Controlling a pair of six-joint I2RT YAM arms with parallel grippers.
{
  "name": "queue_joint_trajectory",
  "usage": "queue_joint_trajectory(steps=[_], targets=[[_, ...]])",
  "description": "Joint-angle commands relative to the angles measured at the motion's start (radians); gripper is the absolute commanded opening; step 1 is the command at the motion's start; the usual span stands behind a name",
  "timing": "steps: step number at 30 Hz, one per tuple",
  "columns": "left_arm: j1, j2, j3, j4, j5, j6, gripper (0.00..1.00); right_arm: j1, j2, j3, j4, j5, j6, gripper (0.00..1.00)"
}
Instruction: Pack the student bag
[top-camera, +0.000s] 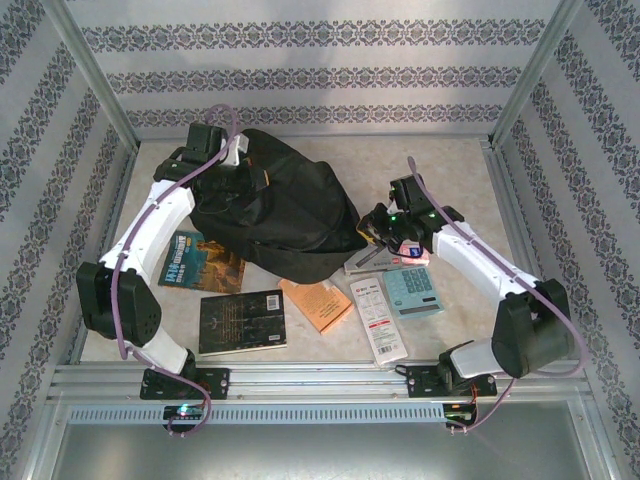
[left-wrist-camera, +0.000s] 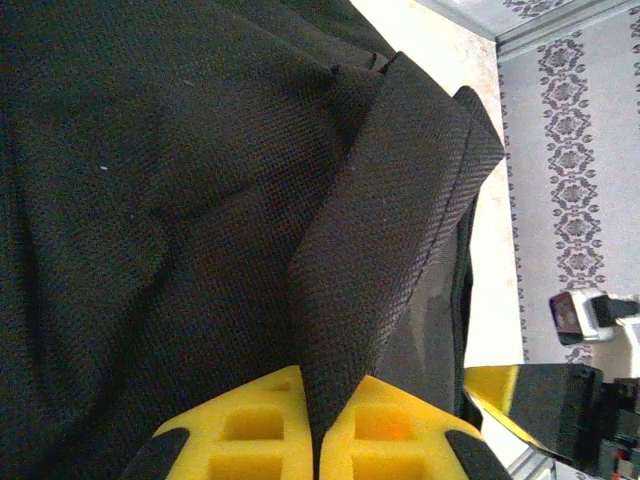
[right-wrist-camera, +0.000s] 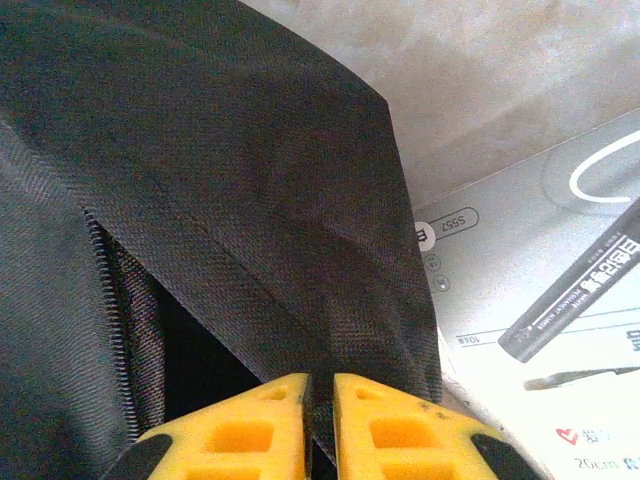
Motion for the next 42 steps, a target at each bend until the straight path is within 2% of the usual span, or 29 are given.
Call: queue_joint_trajectory(steps=[1, 12, 17, 22, 29, 37, 42], targets=[[0.024, -0.069, 0.010, 0.148, 0.081, -0.054, 0.00, 0.002, 0.022, -0.016, 0.041, -0.031, 0.012, 0.16], [0.059, -0.070, -0.066, 0.326, 0.209, -0.211, 0.00, 0.011, 0.076, -0.057, 0.118, -0.106, 0.061, 0.10], [0.068, -0.063, -0.066, 0.348, 0.227, -0.237, 0.00, 0.008, 0.091, -0.053, 0.166, -0.134, 0.091, 0.11], [0.100, -0.069, -0.114, 0.463, 0.265, -0.344, 0.00, -0.015, 0.076, -0.079, 0.191, -0.162, 0.105, 0.12], [0.097, -0.028, -0.133, 0.380, 0.253, -0.291, 0.01, -0.001, 0.089, -0.127, 0.404, -0.266, 0.242, 0.00], [0.042, 0.045, -0.086, 0.149, 0.182, -0.148, 0.14, 0.006, 0.085, -0.152, 0.673, -0.281, 0.461, 0.00], [0.021, 0.049, -0.093, 0.103, 0.140, -0.120, 0.34, 0.021, 0.102, -0.123, 0.733, -0.278, 0.512, 0.00]])
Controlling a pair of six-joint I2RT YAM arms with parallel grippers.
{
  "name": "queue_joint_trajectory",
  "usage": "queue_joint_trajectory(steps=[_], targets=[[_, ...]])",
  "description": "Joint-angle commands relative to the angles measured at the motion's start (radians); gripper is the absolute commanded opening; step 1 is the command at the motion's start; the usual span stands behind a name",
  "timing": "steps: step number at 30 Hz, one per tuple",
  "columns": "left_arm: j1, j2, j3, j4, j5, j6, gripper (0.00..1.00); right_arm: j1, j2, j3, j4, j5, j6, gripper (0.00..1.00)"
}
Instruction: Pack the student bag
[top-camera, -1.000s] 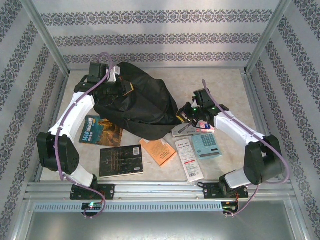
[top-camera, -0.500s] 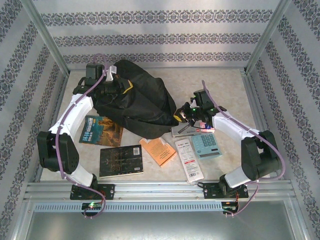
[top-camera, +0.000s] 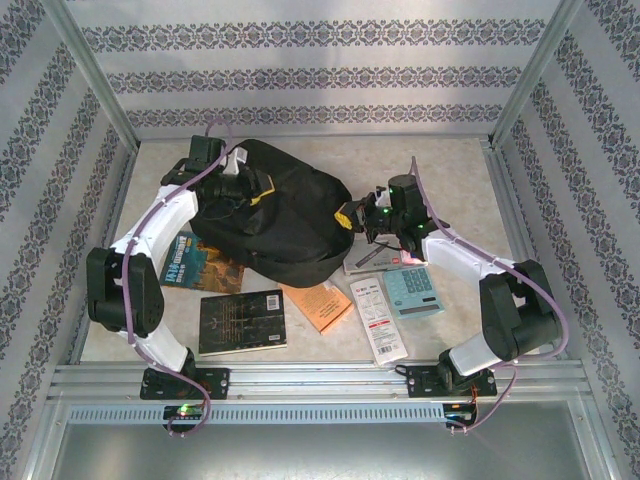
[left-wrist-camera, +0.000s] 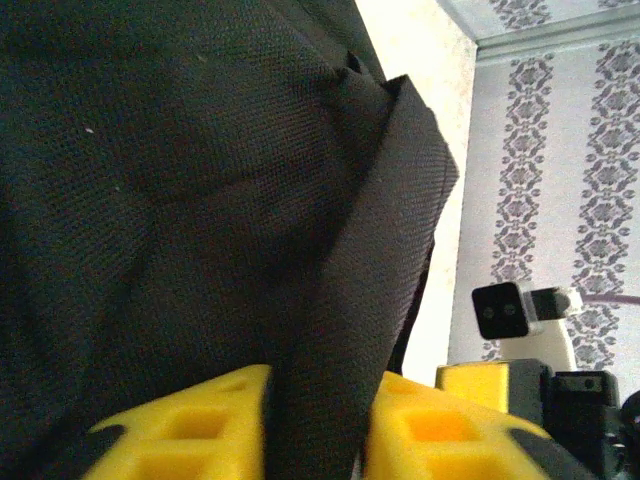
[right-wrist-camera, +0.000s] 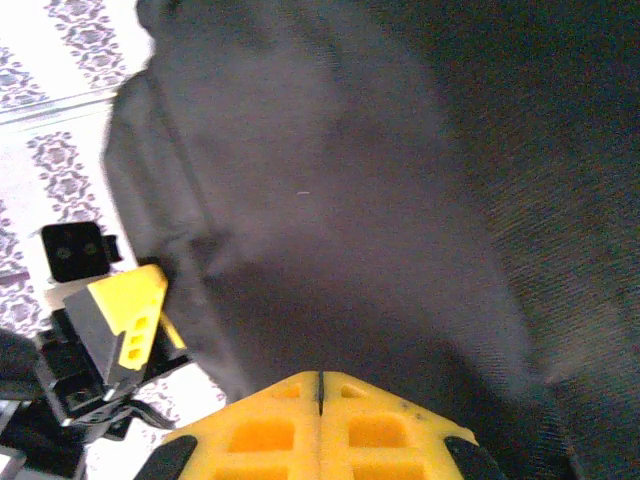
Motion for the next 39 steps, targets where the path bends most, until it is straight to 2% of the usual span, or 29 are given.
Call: queue_joint_trajectory(steps=[1, 3, 5, 11, 12, 14, 15, 21, 25, 28, 30, 35, 39], targets=[[-0.020, -0.009, 0.042, -0.064, -0.014, 0.050, 0.32, 0.017, 0.022, 0.025, 0.103, -0.018, 0.072, 0.00], [-0.027, -0.013, 0.038, -0.067, -0.022, 0.060, 0.13, 0.021, 0.030, 0.035, 0.106, -0.019, 0.065, 0.00], [-0.027, -0.029, 0.027, -0.063, -0.053, 0.055, 0.00, 0.015, 0.013, 0.057, 0.016, 0.000, -0.003, 0.00], [-0.023, -0.054, 0.051, -0.027, -0.080, 0.024, 0.00, 0.011, -0.021, 0.186, -0.477, 0.091, -0.311, 0.00], [-0.023, -0.058, 0.059, -0.022, -0.083, 0.019, 0.00, 0.017, -0.013, 0.220, -0.567, 0.122, -0.366, 0.05], [-0.018, -0.067, 0.067, -0.003, -0.084, 0.002, 0.00, 0.031, -0.001, 0.284, -0.754, 0.219, -0.464, 0.27], [-0.016, -0.070, 0.070, 0.003, -0.081, -0.007, 0.00, 0.032, -0.001, 0.294, -0.791, 0.245, -0.487, 0.32], [0.028, -0.092, 0.062, 0.067, -0.026, -0.073, 0.00, 0.016, -0.006, 0.244, -0.716, 0.201, -0.443, 0.51], [0.032, -0.086, 0.047, 0.127, 0.025, -0.117, 0.00, 0.017, 0.030, 0.217, -0.580, 0.114, -0.354, 0.62], [0.032, -0.086, 0.034, 0.154, 0.039, -0.137, 0.00, 0.022, 0.038, 0.205, -0.458, 0.071, -0.276, 0.66], [0.031, -0.083, 0.033, 0.159, 0.043, -0.140, 0.00, 0.022, 0.040, 0.208, -0.402, 0.053, -0.240, 0.67], [0.033, -0.083, 0.038, 0.155, 0.044, -0.139, 0.00, 0.014, -0.006, 0.284, -0.545, 0.129, -0.293, 0.65], [0.041, -0.083, 0.037, 0.153, 0.043, -0.138, 0.00, -0.001, -0.066, 0.242, -0.521, 0.127, -0.222, 0.64]])
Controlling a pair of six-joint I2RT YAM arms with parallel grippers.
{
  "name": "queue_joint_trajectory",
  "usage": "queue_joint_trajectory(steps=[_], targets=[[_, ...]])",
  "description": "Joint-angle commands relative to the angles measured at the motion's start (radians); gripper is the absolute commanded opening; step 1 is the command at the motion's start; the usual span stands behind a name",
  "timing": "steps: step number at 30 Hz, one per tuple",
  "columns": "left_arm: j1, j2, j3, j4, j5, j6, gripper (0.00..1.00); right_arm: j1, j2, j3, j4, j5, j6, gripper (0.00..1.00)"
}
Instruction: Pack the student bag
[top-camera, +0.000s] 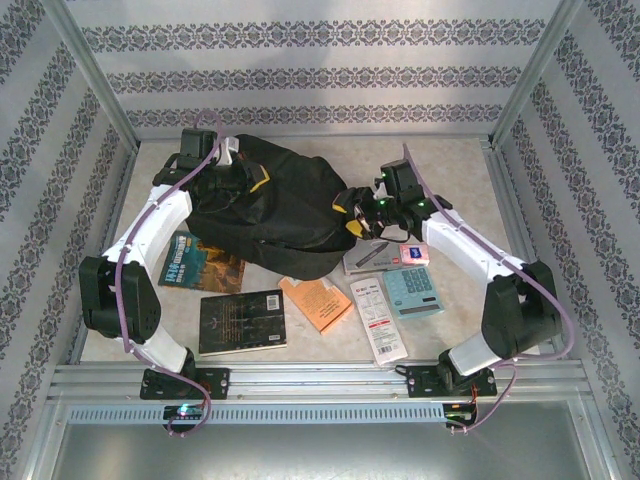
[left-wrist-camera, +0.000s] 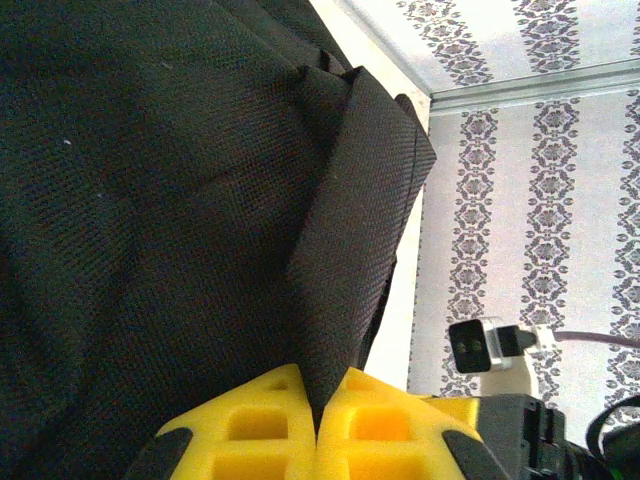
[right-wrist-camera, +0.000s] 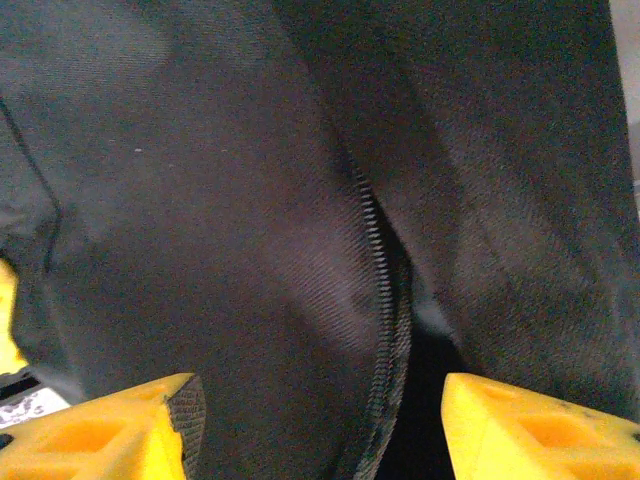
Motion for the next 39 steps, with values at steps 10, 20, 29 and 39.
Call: queue_joint_trajectory(steps=[10, 20, 29, 39], targets=[[0.031, -0.026, 0.017, 0.109, 0.062, -0.031, 0.00, -0.016, -0.113, -0.035, -0.044, -0.074, 0.112, 0.63], [0.029, -0.027, -0.004, 0.153, 0.096, -0.061, 0.00, 0.028, -0.035, -0.049, 0.121, -0.085, 0.225, 0.66], [0.030, -0.030, -0.004, 0.050, 0.061, 0.013, 0.00, 0.050, 0.024, 0.055, 0.175, -0.047, 0.225, 0.23], [-0.082, -0.036, 0.170, -0.351, -0.297, 0.297, 0.48, 0.105, 0.021, 0.174, 0.087, -0.029, 0.134, 0.07]])
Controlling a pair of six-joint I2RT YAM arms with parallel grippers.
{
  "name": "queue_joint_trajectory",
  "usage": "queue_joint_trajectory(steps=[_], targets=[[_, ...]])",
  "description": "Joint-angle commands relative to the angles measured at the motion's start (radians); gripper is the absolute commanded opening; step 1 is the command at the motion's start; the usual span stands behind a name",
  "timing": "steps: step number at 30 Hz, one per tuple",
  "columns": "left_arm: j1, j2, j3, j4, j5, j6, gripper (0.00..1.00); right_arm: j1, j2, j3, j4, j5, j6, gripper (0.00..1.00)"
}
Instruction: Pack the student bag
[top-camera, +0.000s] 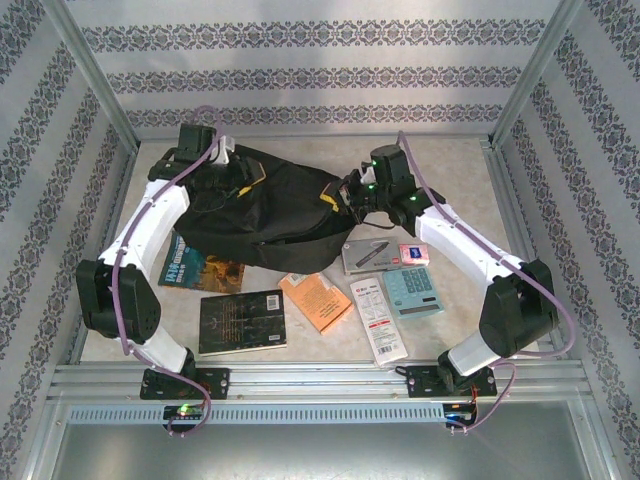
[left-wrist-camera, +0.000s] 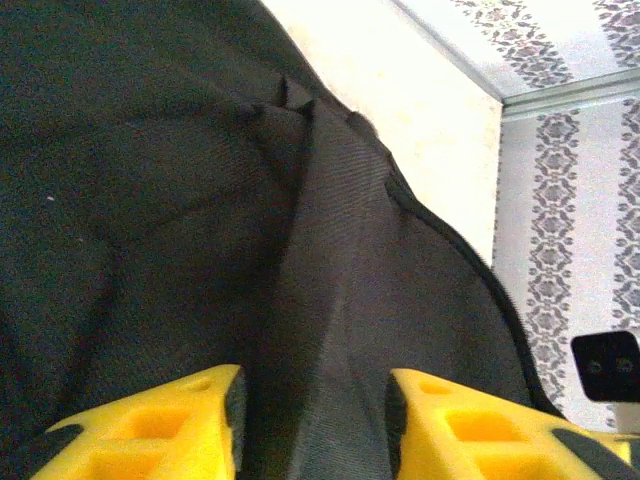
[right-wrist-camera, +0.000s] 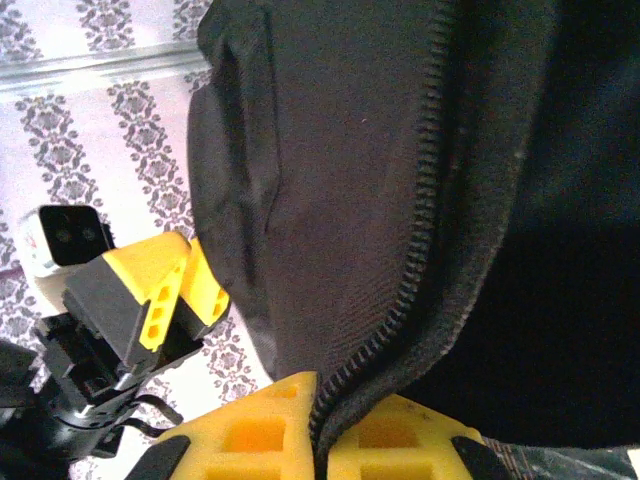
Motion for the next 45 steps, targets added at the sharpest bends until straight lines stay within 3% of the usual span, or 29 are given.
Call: queue_joint_trajectory(steps=[1, 5, 11, 20, 27, 31, 35, 38, 42, 45], targets=[[-0.089, -0.044, 0.073, -0.156, -0.167, 0.143, 0.51, 0.025, -0.009, 0.062, -0.030, 0.002, -0.046, 0.08], [-0.235, -0.083, 0.118, -0.219, -0.321, 0.232, 0.63, 0.031, 0.006, 0.082, -0.001, -0.003, -0.023, 0.14], [-0.383, -0.189, 0.030, -0.167, -0.366, 0.305, 0.71, 0.039, 0.036, 0.105, 0.047, -0.027, 0.056, 0.13], [-0.481, -0.256, -0.058, -0.147, -0.439, 0.466, 0.82, 0.051, 0.044, 0.081, 0.129, -0.033, 0.161, 0.01], [-0.534, -0.205, -0.076, -0.085, -0.655, 0.503, 0.85, 0.065, 0.041, 0.073, 0.178, -0.026, 0.218, 0.00], [-0.535, -0.166, -0.056, -0.041, -0.716, 0.527, 0.83, 0.070, 0.035, 0.057, 0.206, -0.026, 0.251, 0.00], [-0.535, -0.125, -0.036, -0.025, -0.712, 0.550, 0.71, 0.076, 0.034, 0.065, 0.212, -0.018, 0.258, 0.00], [-0.535, -0.125, -0.048, -0.019, -0.716, 0.560, 0.44, 0.078, 0.035, 0.071, 0.204, -0.011, 0.252, 0.00], [-0.535, -0.177, -0.083, -0.007, -0.692, 0.575, 0.13, 0.071, 0.036, 0.079, 0.170, 0.005, 0.222, 0.20], [-0.535, -0.226, -0.111, 0.003, -0.666, 0.594, 0.02, 0.057, 0.037, 0.073, 0.143, 0.017, 0.187, 0.37]])
